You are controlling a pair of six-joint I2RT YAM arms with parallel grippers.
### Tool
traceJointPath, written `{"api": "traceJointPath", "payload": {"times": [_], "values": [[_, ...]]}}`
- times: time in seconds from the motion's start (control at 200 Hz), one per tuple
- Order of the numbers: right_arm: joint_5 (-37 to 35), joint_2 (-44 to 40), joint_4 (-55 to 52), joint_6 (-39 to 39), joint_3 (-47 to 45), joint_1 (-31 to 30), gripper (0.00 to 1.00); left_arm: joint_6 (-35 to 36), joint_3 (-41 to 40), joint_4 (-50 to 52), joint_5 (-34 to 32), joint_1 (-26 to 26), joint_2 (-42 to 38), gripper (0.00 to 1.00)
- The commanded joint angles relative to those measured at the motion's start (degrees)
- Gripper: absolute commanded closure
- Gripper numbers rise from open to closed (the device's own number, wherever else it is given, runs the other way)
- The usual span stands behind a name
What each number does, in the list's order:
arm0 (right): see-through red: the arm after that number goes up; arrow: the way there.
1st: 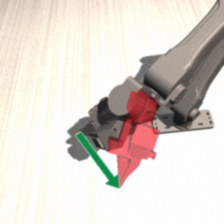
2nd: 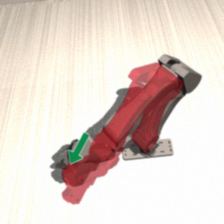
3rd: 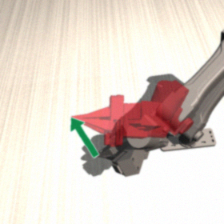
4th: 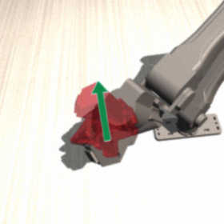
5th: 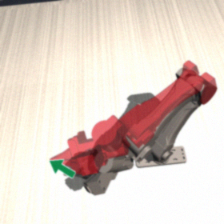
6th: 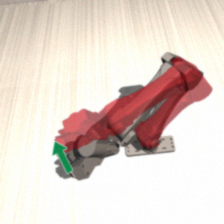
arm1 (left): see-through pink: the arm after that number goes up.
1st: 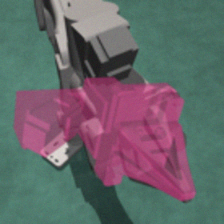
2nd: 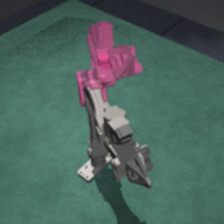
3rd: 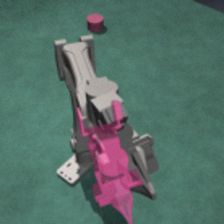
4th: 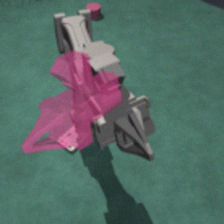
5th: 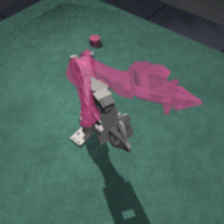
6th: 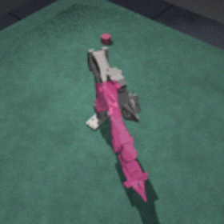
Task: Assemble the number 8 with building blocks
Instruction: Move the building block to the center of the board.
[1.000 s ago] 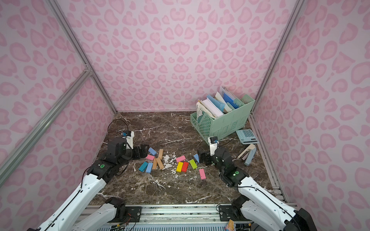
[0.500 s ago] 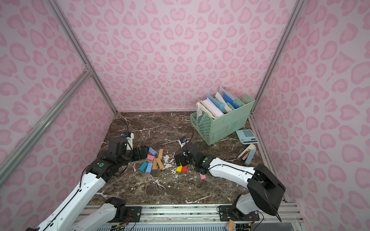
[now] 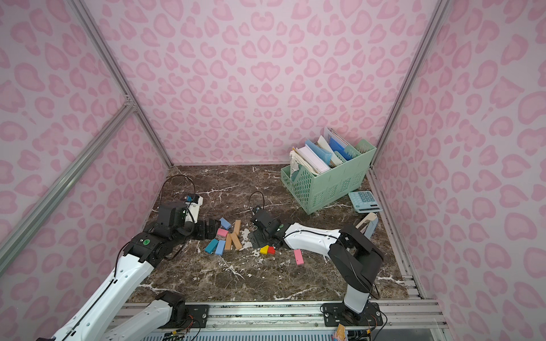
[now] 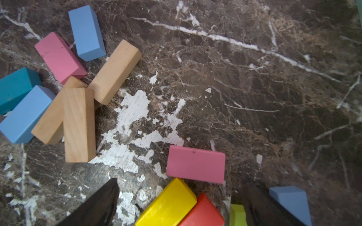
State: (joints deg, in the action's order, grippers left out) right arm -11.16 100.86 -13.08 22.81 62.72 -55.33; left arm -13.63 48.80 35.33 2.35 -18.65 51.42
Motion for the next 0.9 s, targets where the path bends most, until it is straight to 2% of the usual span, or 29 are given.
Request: {"api": "traceJointPath", "payload": {"times": [0.0, 0.15, 0.625, 0.895], "values": [[0.33, 1.12, -3.00, -0.04, 1.19, 0.55, 0.05, 2.94, -1.60, -2.14, 1.84, 0.02, -0.79, 0.02], [1.91, 2.73, -3.85, -0.15, 2.20, 1.88, 0.13, 3.96, -3.16, -3.41, 2.30, 0.01, -1.92, 0.02], [2.35, 7.98, -5.35, -1.04, 5.56, 2.49, 0.19, 4.19, -4.06, -3.70, 2.23, 0.02, -2.55, 0.02], [2.22, 9.79, -5.64, -0.07, 6.48, 2.61, 0.28, 4.18, -4.10, -3.64, 2.22, 0.02, -2.36, 0.02]]}}
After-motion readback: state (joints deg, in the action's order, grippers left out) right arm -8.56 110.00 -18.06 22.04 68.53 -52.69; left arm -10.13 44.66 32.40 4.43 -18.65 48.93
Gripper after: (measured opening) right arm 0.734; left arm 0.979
